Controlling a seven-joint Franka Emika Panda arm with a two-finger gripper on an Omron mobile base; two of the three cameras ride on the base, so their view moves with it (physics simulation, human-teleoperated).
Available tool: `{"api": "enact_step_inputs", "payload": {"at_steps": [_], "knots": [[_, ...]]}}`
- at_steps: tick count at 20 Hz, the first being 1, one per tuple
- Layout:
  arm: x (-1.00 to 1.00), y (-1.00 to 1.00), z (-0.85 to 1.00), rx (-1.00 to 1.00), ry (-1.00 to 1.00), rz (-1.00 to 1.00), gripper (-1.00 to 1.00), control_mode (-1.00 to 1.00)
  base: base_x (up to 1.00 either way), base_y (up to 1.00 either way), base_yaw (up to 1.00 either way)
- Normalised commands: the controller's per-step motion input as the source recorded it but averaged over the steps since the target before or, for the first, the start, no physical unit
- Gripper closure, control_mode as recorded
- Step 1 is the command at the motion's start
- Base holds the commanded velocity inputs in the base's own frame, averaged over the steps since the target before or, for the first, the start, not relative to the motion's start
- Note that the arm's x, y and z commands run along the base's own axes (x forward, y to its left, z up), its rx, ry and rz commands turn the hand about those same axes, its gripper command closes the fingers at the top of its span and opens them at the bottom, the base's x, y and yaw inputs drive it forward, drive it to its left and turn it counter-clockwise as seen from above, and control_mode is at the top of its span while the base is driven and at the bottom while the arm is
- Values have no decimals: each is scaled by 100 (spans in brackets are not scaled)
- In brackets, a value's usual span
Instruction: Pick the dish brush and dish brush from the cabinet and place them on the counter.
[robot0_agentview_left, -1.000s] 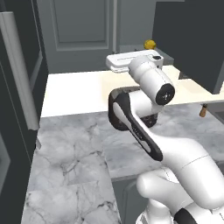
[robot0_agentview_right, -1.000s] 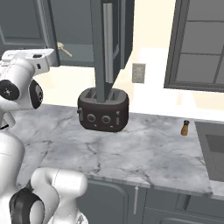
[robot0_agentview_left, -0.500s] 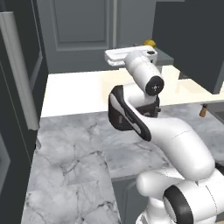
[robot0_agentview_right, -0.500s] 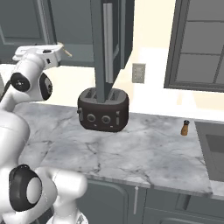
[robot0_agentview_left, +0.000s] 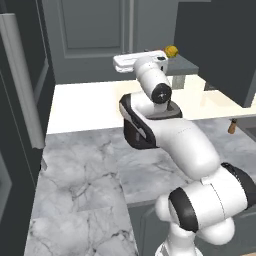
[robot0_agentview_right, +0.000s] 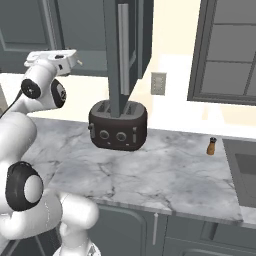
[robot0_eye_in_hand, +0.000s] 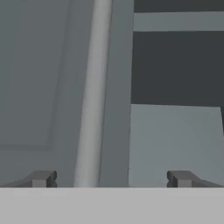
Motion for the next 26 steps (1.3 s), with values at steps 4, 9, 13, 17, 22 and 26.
{"api": "enact_step_inputs", "payload": {"at_steps": [4,9,13,17,22,26], "knots": [[-2,51,-6,0,0,0,-100,-100,0,0,0],[16,14,0,0,1,-3,-100,-100,0,0,0],[61,0,0,0,4,-6,-100,-100,0,0,0],[81,0,0,0,6,-8,-100,-100,0,0,0],[87,-9,-1,3,11,-4,-100,-100,0,0,0],[67,-20,-11,8,9,3,100,-100,0,0,0]]}}
